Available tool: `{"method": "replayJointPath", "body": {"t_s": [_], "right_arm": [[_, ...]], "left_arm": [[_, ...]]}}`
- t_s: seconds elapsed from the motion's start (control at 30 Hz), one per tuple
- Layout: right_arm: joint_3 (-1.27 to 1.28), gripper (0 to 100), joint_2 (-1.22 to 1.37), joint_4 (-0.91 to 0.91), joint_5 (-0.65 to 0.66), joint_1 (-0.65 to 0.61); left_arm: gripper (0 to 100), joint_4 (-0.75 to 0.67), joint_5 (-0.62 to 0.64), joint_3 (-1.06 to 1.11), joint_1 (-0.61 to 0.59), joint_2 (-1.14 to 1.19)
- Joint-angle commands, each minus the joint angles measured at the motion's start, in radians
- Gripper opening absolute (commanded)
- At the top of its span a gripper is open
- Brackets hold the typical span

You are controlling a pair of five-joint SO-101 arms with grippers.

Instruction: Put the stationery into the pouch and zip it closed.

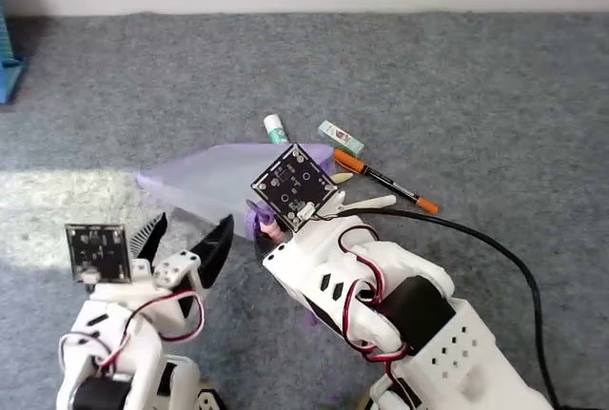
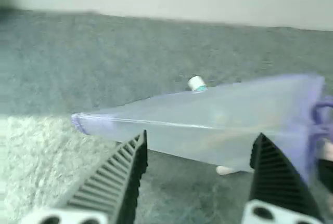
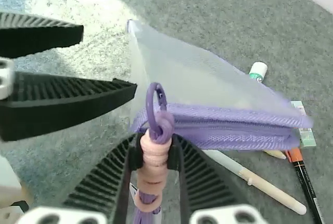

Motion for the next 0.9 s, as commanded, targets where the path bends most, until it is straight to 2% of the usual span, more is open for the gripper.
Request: {"method": "replayJointPath", "body": {"t_s": [0.0, 0.1, 0.2, 0.37, 0.63, 0.87], "right_arm": [[-0.017, 0.8, -0.018, -0.025, 0.011, 0.001], [-0.017, 0.8, -0.021, -0.024, 0.038, 0.001], [-0.017, 0.8, -0.018, -0.024, 0.078, 0.001], [-0.018, 0.8, -0.019, -0.019, 0.106, -0.001], [-0.058, 0.8, -0.024, 0.099, 0.104, -0.005], [-0.072, 0.8, -0.024, 0.099, 0.109, -0.005]], "left_arm": [[31, 0.080, 0.043, -0.108, 0.074, -0.006], [31, 0.155, 0.061, -0.117, 0.127, -0.006], [31, 0.149, 0.094, -0.119, 0.149, -0.006], [31, 0.100, 0.091, -0.068, 0.150, -0.005], [31, 0.008, 0.094, -0.025, 0.158, -0.003], [31, 0.008, 0.095, -0.001, 0.299, -0.005]]}}
